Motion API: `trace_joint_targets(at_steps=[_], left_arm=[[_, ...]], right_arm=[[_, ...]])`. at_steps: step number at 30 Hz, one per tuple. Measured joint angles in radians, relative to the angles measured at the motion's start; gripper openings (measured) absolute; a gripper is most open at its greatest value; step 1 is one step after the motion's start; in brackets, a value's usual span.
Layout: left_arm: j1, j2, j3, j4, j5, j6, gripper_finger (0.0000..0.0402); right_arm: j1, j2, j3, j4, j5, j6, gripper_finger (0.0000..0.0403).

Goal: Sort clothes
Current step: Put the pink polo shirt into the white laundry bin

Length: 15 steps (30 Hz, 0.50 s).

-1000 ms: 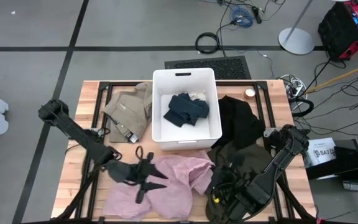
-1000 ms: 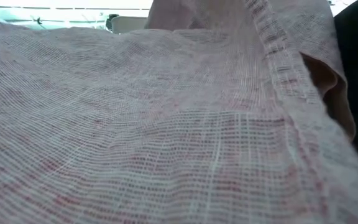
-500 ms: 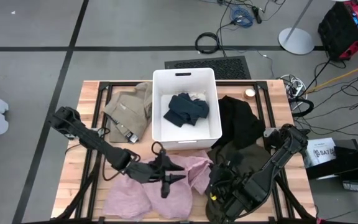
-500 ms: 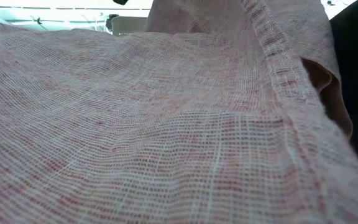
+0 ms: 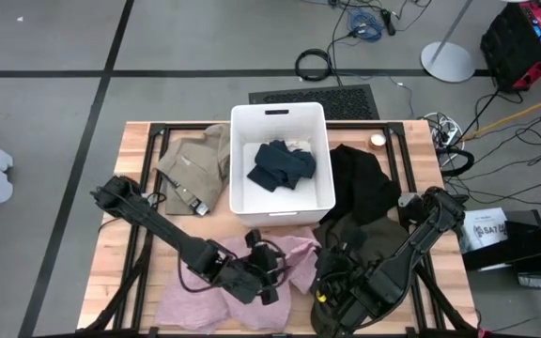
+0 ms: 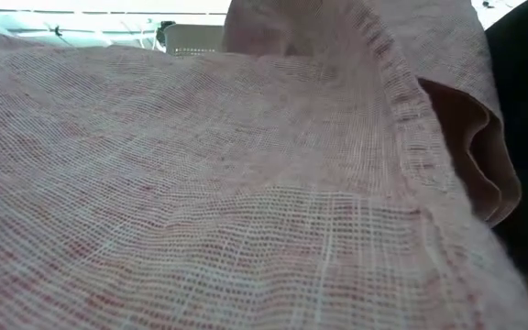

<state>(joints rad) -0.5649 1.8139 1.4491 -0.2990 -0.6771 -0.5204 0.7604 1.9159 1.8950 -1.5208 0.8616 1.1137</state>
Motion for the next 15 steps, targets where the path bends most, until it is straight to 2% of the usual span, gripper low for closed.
trace_joint_targets(at_steps=[5, 9, 12, 15], left_arm=[[0.013, 0.028, 0.029, -0.150, -0.027, -0.050, 0.0154], [0.014, 0.026, 0.032, -0.182, -0.033, -0.050, 0.0143], [0.007, 0.026, 0.034, -0.221, -0.035, -0.041, 0.0105], [-0.001, 0.026, 0.043, -0.235, -0.035, 0.011, 0.0040]], right_arm=[[0.000, 0.000, 0.000, 0.002, -0.004, -0.004, 0.0000], [0.000, 0.000, 0.000, 0.002, -0.005, -0.004, 0.0000], [0.000, 0.000, 0.000, 0.002, -0.006, -0.004, 0.0000], [0.000, 0.000, 0.000, 0.002, -0.007, -0.004, 0.0000]])
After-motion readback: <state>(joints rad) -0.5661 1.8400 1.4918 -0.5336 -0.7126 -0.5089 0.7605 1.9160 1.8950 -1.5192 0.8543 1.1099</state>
